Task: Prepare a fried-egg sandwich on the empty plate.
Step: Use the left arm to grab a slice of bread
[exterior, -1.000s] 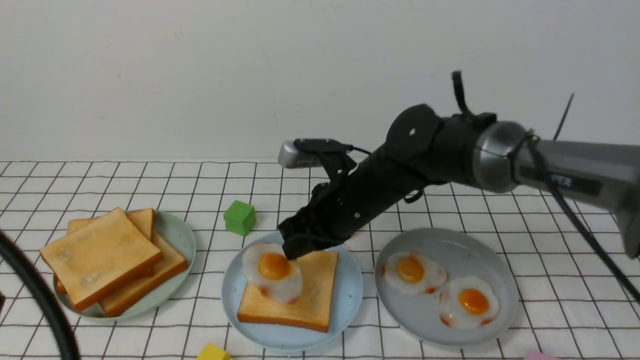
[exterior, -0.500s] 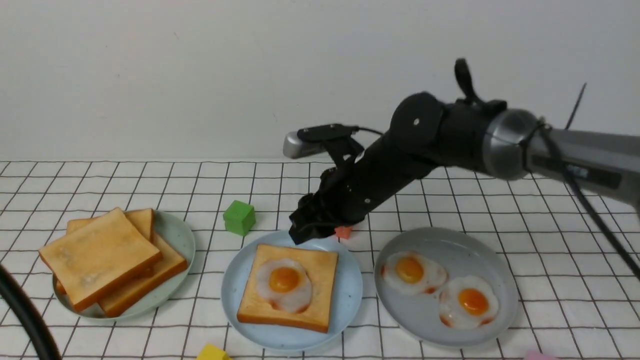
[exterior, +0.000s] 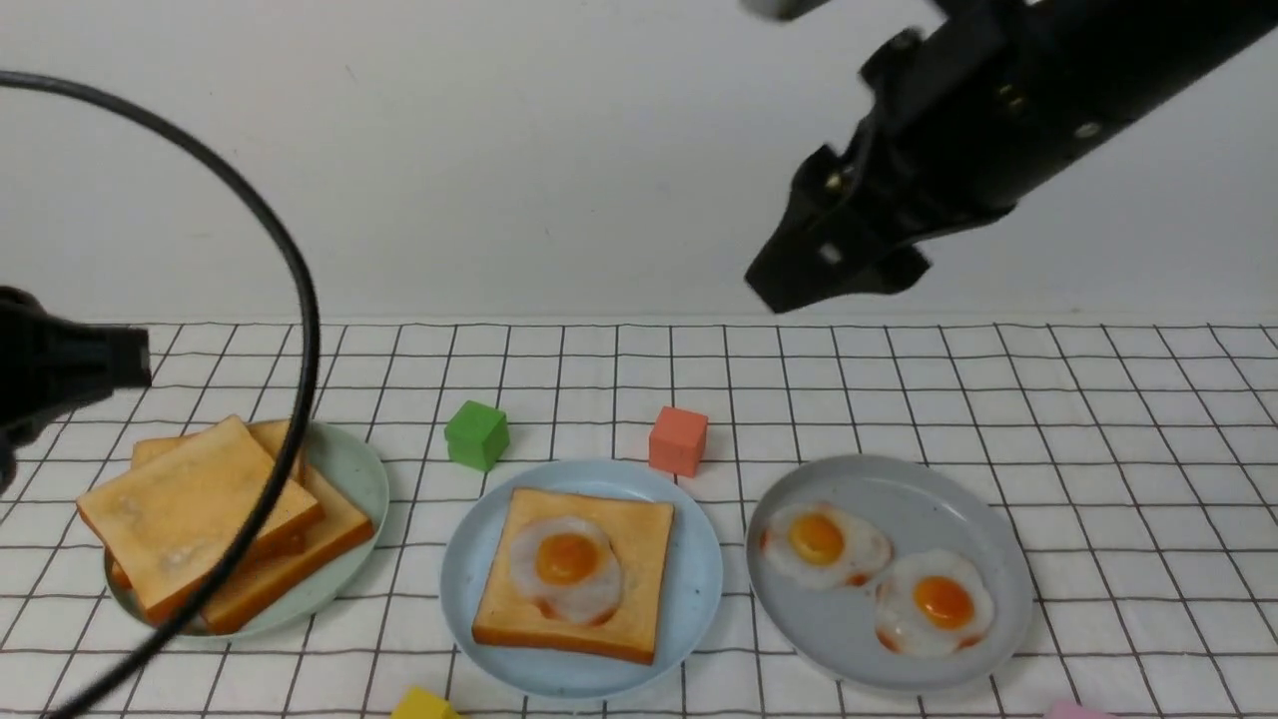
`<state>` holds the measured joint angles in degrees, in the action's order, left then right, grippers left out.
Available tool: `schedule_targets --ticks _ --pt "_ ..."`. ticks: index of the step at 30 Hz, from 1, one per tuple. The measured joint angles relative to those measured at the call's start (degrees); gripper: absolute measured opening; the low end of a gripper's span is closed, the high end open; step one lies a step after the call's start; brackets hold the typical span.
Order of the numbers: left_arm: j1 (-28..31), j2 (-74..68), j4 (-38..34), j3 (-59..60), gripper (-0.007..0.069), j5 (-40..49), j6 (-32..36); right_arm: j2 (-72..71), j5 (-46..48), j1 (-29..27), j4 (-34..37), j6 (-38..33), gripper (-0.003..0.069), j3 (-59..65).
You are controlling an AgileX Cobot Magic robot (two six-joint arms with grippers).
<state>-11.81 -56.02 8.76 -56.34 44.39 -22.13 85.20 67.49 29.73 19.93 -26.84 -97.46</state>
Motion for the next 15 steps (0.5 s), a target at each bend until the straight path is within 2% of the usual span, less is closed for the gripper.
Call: schedule_targets --ticks 1,5,8,9,10,11,14,15 --pt "0.26 -0.34 0.25 0.0 0.0017 0.24 -0.35 -0.48 0.0 0.0 0.24 -0.21 0.0479 0.0" --pt "7.56 -6.9 -0.15 -5.1 0.002 6.46 -2.21 -10.53 -0.47 0.0 5.1 -3.97 0.0476 7.9" --pt "14.61 -10.03 -6.14 -6.35 0.002 8.03 0.02 -17.02 -0.47 0.0 5.2 -5.07 0.0424 14.08" --pt "14.61 -10.03 -6.14 -6.35 0.002 8.03 0.02 -17.39 -0.47 0.0 5.14 -5.12 0.0417 14.43" --pt "16.94 -10.97 -8.76 -6.45 0.002 8.33 1.07 -18.84 -0.47 0.0 5.08 -5.18 0.0377 16.01" --pt "21.03 -12.97 -13.33 -6.5 0.0021 8.94 2.83 -21.87 -0.4 0.0 5.22 -5.17 0.0294 18.07" --pt "26.62 -17.07 -20.84 -6.5 0.0029 9.37 4.48 -25.82 -0.4 0.0 6.85 -4.81 0.0112 20.73" --pt "27.31 -17.73 -21.25 -6.5 0.003 9.37 4.55 -26.02 -0.4 0.0 6.85 -4.76 0.01 20.87"
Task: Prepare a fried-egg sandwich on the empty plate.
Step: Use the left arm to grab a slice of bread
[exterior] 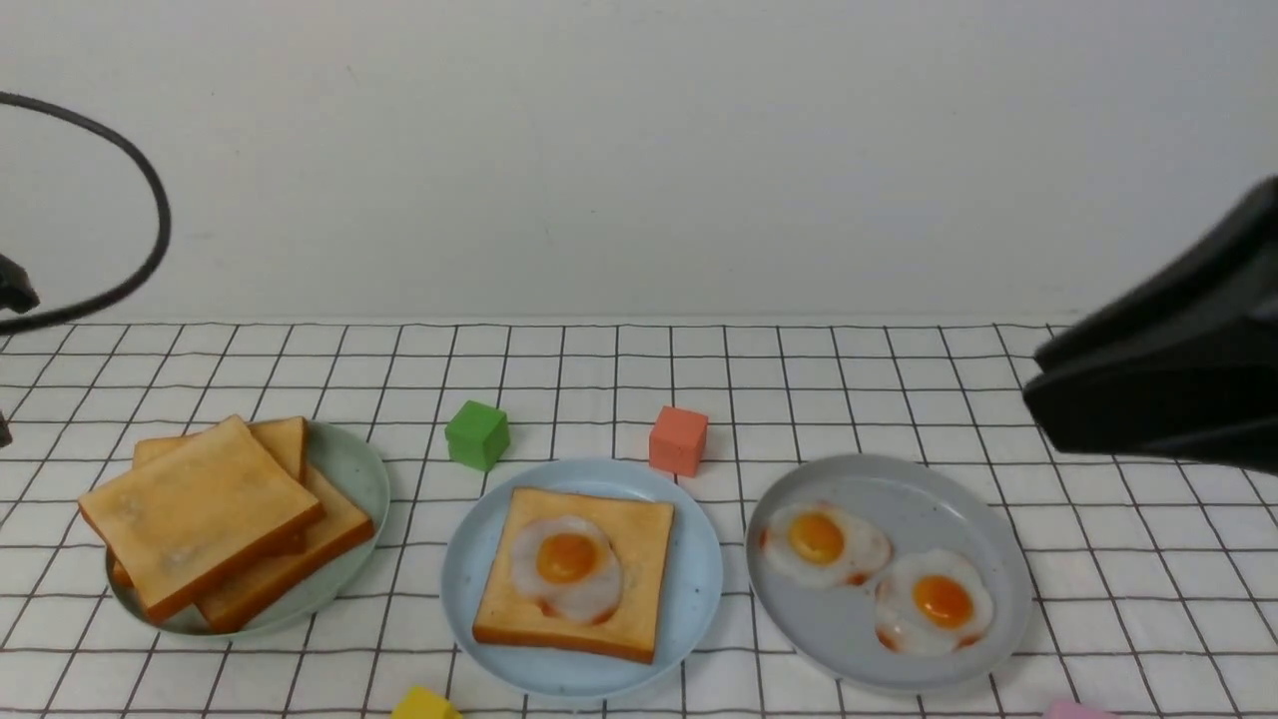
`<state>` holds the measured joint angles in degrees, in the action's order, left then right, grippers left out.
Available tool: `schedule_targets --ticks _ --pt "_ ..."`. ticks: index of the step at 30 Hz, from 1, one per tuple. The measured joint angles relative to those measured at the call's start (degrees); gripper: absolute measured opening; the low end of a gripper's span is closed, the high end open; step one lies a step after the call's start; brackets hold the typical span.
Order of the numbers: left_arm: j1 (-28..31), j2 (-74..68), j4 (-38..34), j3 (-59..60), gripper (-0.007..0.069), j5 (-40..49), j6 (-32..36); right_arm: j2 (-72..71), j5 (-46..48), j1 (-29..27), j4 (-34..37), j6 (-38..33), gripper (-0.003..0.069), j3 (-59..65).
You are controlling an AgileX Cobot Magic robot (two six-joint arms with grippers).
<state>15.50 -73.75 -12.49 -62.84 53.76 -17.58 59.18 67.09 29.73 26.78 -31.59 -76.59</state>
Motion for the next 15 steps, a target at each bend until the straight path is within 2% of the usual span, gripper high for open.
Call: schedule_targets --ticks 1,3,7,10,11,13,15 --pt "1.94 -2.01 -2.39 0.0 0.0038 -0.1 0.07 -1.02 0.0 0.0 0.52 0.26 0.003 0.77" --pt "4.53 -5.88 -4.58 0.0 0.0061 -0.42 0.07 -1.97 0.06 0.0 0.73 0.88 -0.0007 1.73" --pt "5.73 -11.8 -5.92 0.0 0.013 -1.31 0.21 -2.13 0.43 0.0 0.8 1.27 0.0 2.65" --pt "5.73 -16.01 -6.94 0.0 0.0232 -2.63 0.4 -2.07 1.06 0.0 0.93 1.27 0.0024 3.47" --pt "5.73 -16.22 -6.94 0.0 0.0232 -2.76 0.4 -2.07 1.07 0.0 0.93 1.27 0.0024 3.46" --pt "5.73 -18.09 -7.12 0.0 0.0307 -4.24 1.43 -2.07 1.58 0.0 0.93 1.27 0.0046 3.84" --pt "5.73 -19.36 -7.81 0.0 0.0349 -6.1 2.89 -2.07 1.7 0.0 0.93 1.27 0.0062 3.84"
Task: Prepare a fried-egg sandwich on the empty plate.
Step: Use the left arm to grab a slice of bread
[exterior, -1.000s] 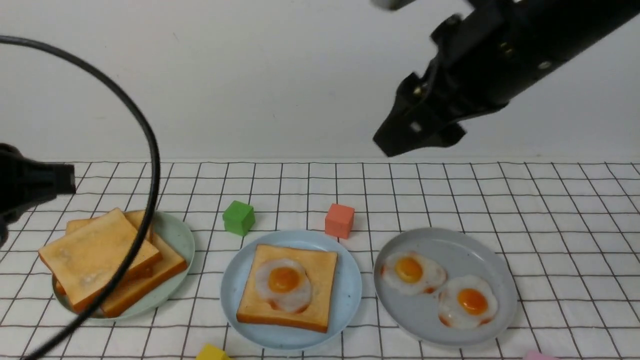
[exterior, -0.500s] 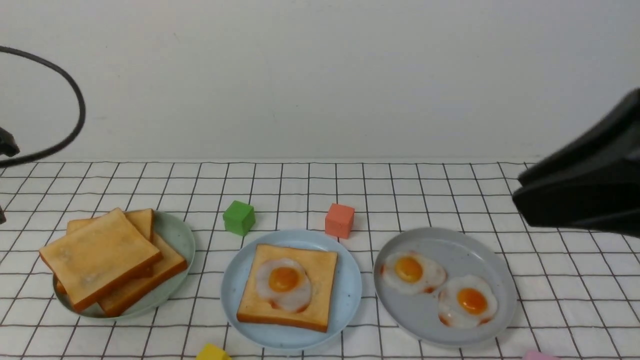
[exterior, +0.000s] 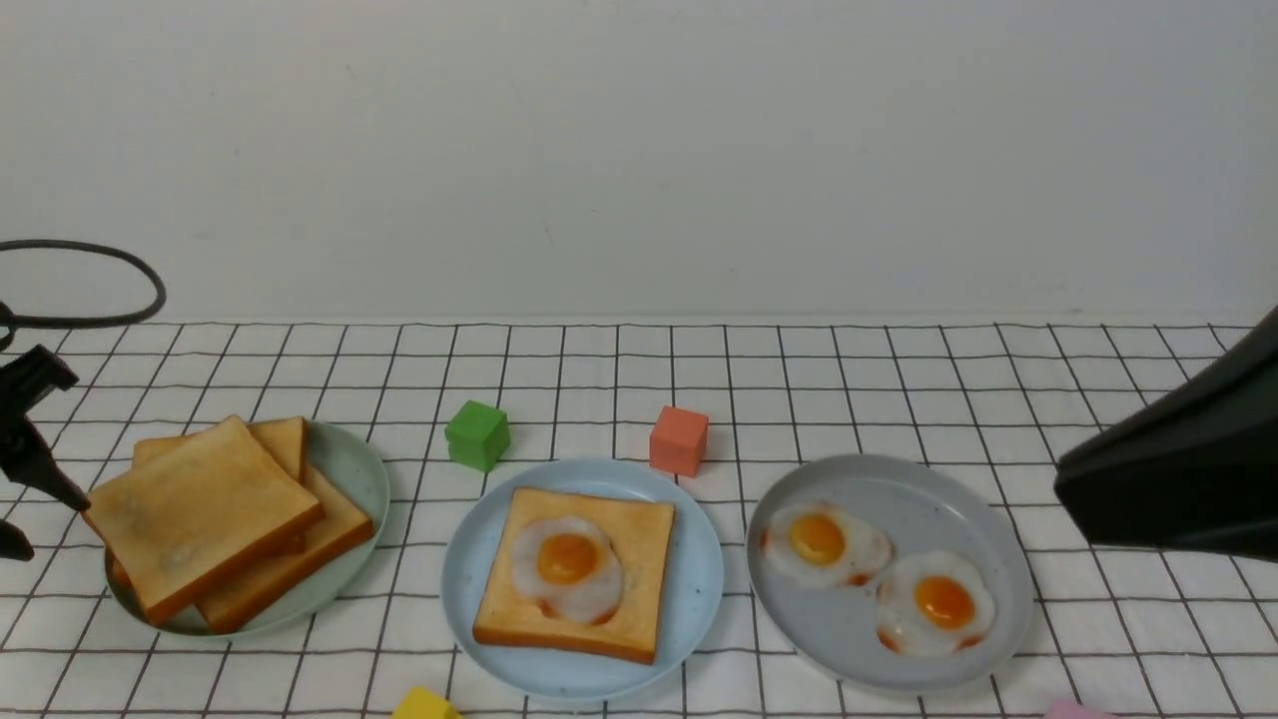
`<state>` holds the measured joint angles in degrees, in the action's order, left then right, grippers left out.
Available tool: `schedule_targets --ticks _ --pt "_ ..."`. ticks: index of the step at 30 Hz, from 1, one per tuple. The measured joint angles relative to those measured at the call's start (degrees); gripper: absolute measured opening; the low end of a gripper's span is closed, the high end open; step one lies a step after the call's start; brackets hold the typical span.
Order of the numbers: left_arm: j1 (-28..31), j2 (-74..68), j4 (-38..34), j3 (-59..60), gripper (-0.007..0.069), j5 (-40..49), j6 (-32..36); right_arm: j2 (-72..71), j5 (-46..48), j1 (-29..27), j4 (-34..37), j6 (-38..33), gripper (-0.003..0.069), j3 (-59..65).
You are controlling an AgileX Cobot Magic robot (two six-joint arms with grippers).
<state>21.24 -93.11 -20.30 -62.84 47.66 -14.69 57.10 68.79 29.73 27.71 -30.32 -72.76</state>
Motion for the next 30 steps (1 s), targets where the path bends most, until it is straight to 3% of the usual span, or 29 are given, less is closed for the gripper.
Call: schedule_targets --ticks 7,12,22,30 --pt "0.0 -5.5 -3.67 0.0 0.037 -8.15 6.74 0.0 0.37 0.0 0.05 0.0 0.0089 0.0" --pt "0.0 -9.37 -8.13 -0.17 0.0311 -10.19 11.84 0.0 1.58 0.0 0.05 0.0 0.0095 0.0" --pt "0.37 -12.09 -11.81 -0.66 0.0092 -10.62 17.91 0.0 1.98 0.0 0.05 0.0 0.0106 0.0" --pt "0.37 -8.21 -10.42 -0.49 0.007 -9.67 19.26 0.0 2.79 0.0 0.1 0.02 0.0123 0.0"
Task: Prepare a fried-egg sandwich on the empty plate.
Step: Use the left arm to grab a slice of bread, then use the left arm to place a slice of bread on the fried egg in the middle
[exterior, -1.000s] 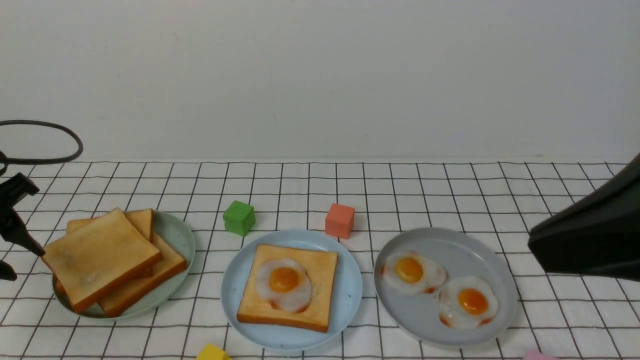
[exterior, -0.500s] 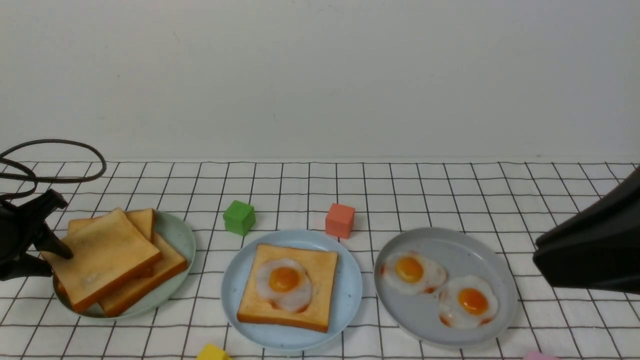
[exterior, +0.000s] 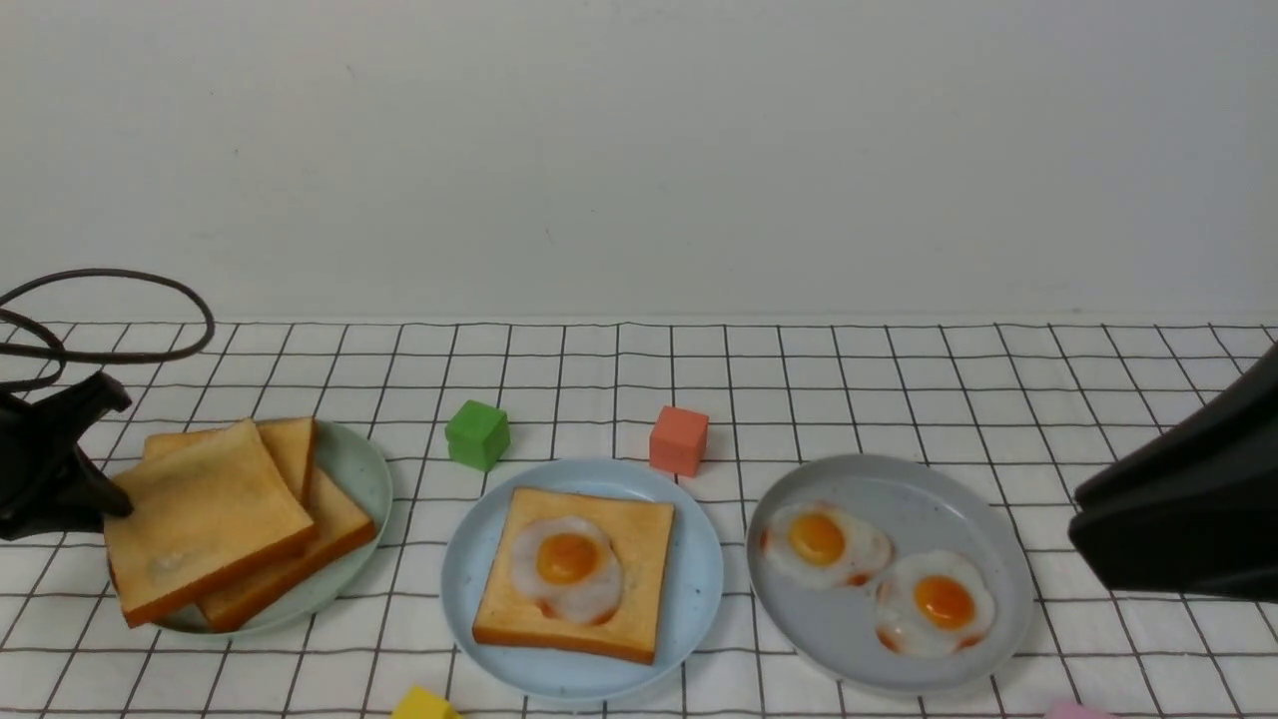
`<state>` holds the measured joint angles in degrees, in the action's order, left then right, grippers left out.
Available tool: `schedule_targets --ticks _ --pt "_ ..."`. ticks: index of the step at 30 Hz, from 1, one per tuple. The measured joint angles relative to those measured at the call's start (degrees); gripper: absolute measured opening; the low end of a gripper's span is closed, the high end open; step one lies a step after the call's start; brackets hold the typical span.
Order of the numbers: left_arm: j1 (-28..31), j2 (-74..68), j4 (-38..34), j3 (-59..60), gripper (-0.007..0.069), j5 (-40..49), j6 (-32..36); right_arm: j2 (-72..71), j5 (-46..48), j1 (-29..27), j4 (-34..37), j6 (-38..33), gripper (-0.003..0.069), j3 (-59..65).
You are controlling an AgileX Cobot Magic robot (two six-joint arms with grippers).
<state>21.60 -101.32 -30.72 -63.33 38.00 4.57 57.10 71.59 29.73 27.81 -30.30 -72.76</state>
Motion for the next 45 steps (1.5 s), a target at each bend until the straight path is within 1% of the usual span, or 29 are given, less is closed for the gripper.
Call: schedule_targets --ticks 2,4,7,9,11,12,14,16,17,19,20,21,24,27,32,42,45 --pt "0.0 2.99 0.04 0.0 0.0057 0.21 1.8 0.0 0.13 0.0 0.15 0.05 0.0128 0.0" --pt "0.0 6.34 -1.48 0.0 0.0048 0.63 5.0 0.0 0.13 0.0 0.35 0.06 0.0133 0.0" --pt "-0.08 10.56 -8.66 0.0 0.0046 3.09 12.25 0.0 0.25 0.0 0.34 0.11 0.0141 0.0" --pt "-1.46 12.13 -13.95 0.0 0.0046 6.07 17.32 0.0 0.25 0.0 0.34 0.13 0.0146 0.0" --pt "-4.57 12.28 -17.92 0.0 0.0046 8.44 21.38 0.0 0.25 0.0 0.34 0.18 0.015 0.0" --pt "-7.24 12.02 -18.83 0.0 0.0046 9.32 23.42 0.0 0.25 0.0 0.34 0.18 0.0154 0.0" --pt "-10.82 11.55 -19.43 0.0 0.0046 9.84 25.84 0.0 0.25 0.0 0.34 0.18 0.0155 0.0" --pt "-15.95 10.35 -19.57 0.0 0.0046 9.53 27.77 0.0 0.25 0.0 0.52 0.18 0.0159 0.0" --pt "-18.31 9.24 -19.67 0.0 0.0046 8.58 28.36 0.0 0.25 0.0 0.82 0.18 0.0162 0.0" --pt "-21.28 7.86 -19.8 0.0 0.0046 6.96 28.6 0.0 0.25 0.0 1.08 0.18 0.0165 0.0" --pt "-24.42 5.47 -19.82 -0.13 0.0046 4.37 28.71 0.0 0.25 0.0 1.31 0.18 0.0168 0.0" --pt "-24.73 5.18 -19.82 -0.13 0.0046 4.1 28.71 0.0 0.25 0.0 1.31 0.18 0.0168 0.0" --pt "-28.92 -0.01 -20.2 -1.3 0.0046 1.18 28.71 0.0 0.25 0.0 1.36 0.26 0.0178 0.0" --pt "-30.79 -3.97 -20.25 -3.32 0.0046 0.77 28.75 0.0 0.26 0.0 1.36 0.97 0.0192 0.0" --pt "-31.18 -8.47 -20.44 -5.53 0.0046 0.78 28.75 0.0 0.38 0.0 1.36 1.48 0.0212 0.0" --pt "-31.18 -9.2 -20.44 -5.77 0.0037 0.3 28.75 0.0 0.43 0.0 1.36 1.48 0.0239 0.0" --pt "-31.18 -9.2 -20.44 -5.77 0.0056 0.3 28.75 0.0 0.43 0.0 1.36 1.53 0.0241 0.0"
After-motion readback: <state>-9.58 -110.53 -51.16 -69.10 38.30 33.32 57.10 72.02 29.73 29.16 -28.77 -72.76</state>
